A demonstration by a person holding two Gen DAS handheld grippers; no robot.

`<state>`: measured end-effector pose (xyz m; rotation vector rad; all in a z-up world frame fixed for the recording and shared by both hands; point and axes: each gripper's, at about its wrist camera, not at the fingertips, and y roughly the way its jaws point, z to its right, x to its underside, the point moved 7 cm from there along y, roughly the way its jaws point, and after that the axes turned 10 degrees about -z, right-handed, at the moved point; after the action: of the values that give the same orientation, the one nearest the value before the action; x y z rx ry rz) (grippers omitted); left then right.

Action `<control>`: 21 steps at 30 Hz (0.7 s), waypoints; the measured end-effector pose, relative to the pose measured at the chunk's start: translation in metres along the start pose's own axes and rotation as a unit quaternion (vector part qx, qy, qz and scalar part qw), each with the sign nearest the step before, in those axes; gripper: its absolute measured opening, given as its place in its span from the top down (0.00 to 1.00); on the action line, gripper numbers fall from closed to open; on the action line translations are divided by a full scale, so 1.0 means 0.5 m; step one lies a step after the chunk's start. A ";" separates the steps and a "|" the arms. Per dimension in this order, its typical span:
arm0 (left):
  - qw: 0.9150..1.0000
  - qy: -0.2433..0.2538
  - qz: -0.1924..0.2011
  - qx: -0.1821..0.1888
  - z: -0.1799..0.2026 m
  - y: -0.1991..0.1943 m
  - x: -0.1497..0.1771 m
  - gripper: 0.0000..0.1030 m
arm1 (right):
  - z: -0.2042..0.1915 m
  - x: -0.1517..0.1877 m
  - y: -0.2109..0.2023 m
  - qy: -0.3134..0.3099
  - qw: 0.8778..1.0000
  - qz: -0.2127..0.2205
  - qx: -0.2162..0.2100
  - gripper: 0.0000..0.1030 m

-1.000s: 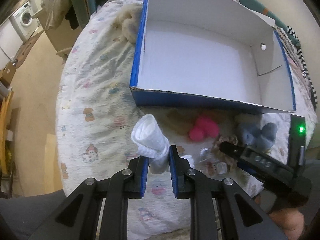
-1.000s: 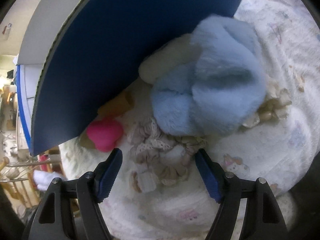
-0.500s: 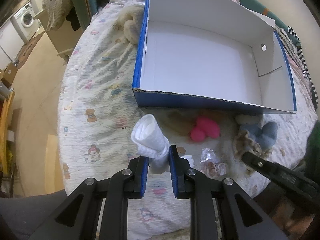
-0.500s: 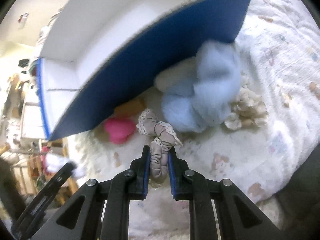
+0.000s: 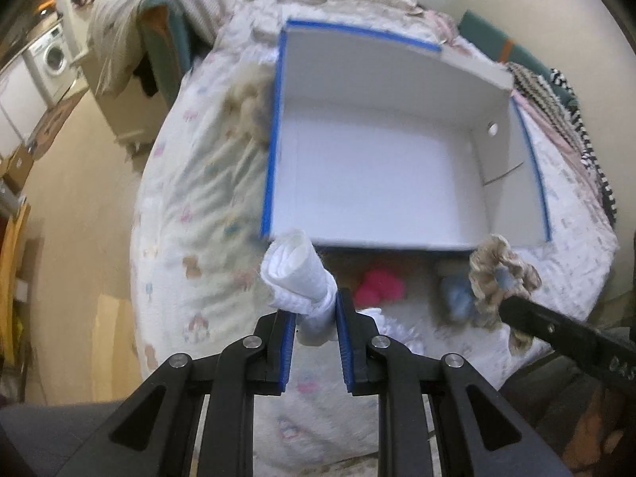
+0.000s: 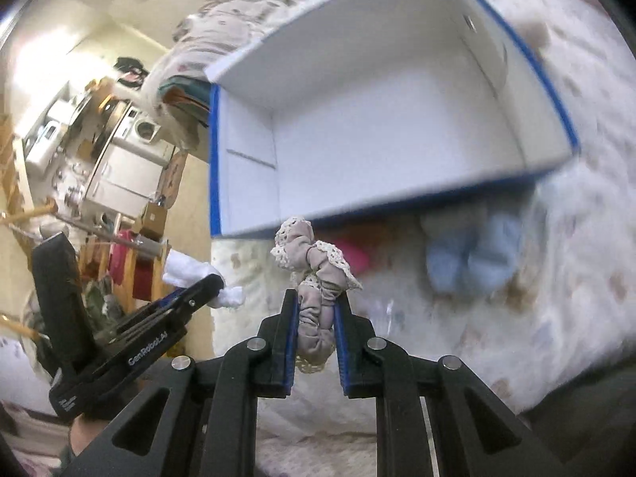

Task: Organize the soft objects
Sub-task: 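Carry sock and scrunchie into the box and open both grippers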

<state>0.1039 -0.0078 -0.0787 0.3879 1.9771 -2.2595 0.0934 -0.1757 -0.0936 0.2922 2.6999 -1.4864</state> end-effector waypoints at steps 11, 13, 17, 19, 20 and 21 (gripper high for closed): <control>0.999 0.028 0.024 -0.001 0.061 -0.006 -0.163 0.83 | 0.007 -0.167 -0.079 -0.026 0.998 0.051 0.036 0.82; 0.999 0.031 0.022 -0.009 0.067 0.013 -0.184 0.83 | 0.014 -0.193 -0.070 -0.032 0.997 0.055 0.048 0.82; 0.999 0.036 0.018 -0.023 0.076 0.055 -0.211 0.83 | 0.036 -0.215 -0.030 -0.045 0.995 0.049 0.071 0.82; 0.998 0.041 0.018 -0.032 0.081 0.077 -0.218 0.83 | 0.057 -0.216 -0.015 -0.047 0.994 0.050 0.090 0.82; 0.998 0.041 0.018 -0.034 0.081 0.086 -0.219 0.83 | 0.068 -0.219 -0.008 -0.046 0.993 0.050 0.093 0.82; 0.999 0.039 0.017 -0.034 0.080 0.097 -0.221 0.83 | 0.074 -0.221 0.000 -0.047 0.993 0.049 0.096 0.82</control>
<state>0.2176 -0.0635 -0.0909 0.5069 2.0610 -2.1826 0.2001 -0.2225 -0.0992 0.3474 2.4370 -1.6878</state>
